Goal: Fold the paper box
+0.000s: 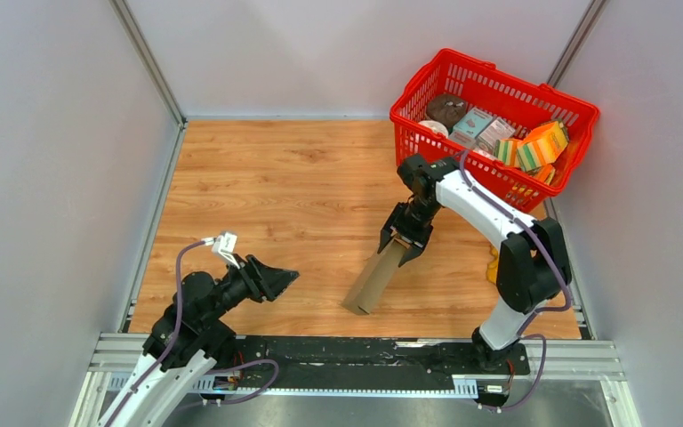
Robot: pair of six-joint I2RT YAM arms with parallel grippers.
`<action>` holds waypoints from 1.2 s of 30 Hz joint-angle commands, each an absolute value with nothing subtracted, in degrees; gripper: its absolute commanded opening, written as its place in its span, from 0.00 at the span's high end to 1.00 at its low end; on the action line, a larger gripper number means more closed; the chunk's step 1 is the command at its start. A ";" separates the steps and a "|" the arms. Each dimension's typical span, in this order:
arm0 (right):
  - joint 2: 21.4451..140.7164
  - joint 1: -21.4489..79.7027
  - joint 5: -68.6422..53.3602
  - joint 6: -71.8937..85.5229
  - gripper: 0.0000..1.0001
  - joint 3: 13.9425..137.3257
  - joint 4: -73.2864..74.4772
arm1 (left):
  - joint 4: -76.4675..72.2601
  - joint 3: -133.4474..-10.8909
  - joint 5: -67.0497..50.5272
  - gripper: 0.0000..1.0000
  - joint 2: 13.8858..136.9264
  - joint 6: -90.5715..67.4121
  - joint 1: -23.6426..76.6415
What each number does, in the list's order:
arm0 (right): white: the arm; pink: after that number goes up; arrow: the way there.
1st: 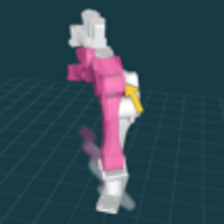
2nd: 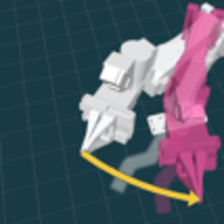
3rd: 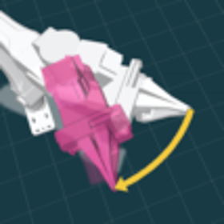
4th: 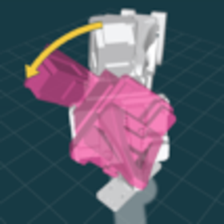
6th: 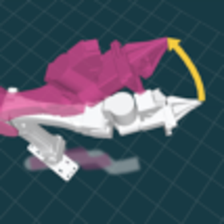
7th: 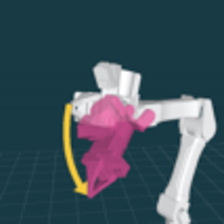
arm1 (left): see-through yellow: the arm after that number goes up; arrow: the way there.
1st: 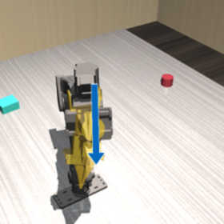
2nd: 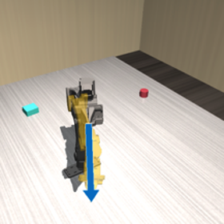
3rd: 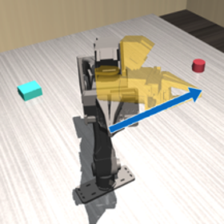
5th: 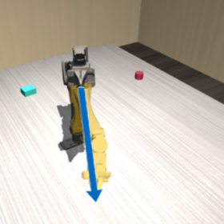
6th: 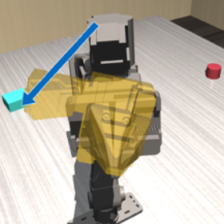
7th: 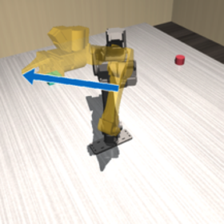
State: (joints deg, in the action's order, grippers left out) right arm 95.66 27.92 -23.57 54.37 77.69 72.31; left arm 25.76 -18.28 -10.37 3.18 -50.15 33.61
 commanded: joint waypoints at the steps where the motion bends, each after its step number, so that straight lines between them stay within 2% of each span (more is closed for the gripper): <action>1: 99.31 27.68 -20.56 55.55 0.43 80.86 80.60 | 26.98 -20.92 -12.22 0.24 1.06 -48.34 33.49; 7: 105.37 28.39 -19.42 55.81 0.39 85.86 80.34 | 28.65 -21.36 -13.18 0.24 0.44 -47.99 33.49; 10: 107.39 28.48 -18.63 55.29 0.33 88.76 80.42 | 28.48 -20.92 -14.06 0.24 -1.39 -48.69 33.49; 16: 107.93 28.83 -19.16 52.65 0.18 92.28 78.84 | 29.27 -20.66 -13.28 0.24 -2.11 -48.17 33.49; 17: 106.54 28.92 -18.81 52.21 0.10 92.98 78.49 | 29.09 -20.65 -13.27 0.24 -1.76 -47.99 33.40; 20: 102.07 28.83 -17.58 48.18 0.00 90.99 75.86 | 27.08 -20.65 -15.02 0.24 2.00 -47.20 33.49; 22: 98.72 28.92 -17.49 43.53 0.00 88.43 71.92 | 25.85 -20.74 -18.00 0.26 6.39 -46.15 33.49; 26: 88.27 28.39 -13.80 36.22 0.00 78.95 62.34 | 24.00 -20.31 -21.27 0.41 12.30 -46.05 33.49; 29: 79.91 27.16 -16.25 34.11 0.00 67.44 50.74 | 19.46 -16.02 -22.23 0.50 14.15 -50.61 33.57; 32: 70.69 26.89 -5.40 32.44 0.02 57.86 44.84 | 11.18 -10.64 -23.03 0.56 17.39 -57.91 36.99; 33: 64.40 26.63 3.25 32.61 0.02 55.31 41.52 | 10.81 -10.46 -19.02 0.57 18.62 -59.31 39.44; 36: 57.50 25.32 13.41 30.33 0.10 47.38 35.00 | 9.50 -12.12 -8.40 0.60 25.29 -61.51 51.21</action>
State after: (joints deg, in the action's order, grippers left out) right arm 66.37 26.92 -5.06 35.05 53.54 48.97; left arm 17.02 -10.81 -17.85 19.68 -55.57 41.23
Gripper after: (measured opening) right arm 0.950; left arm 0.417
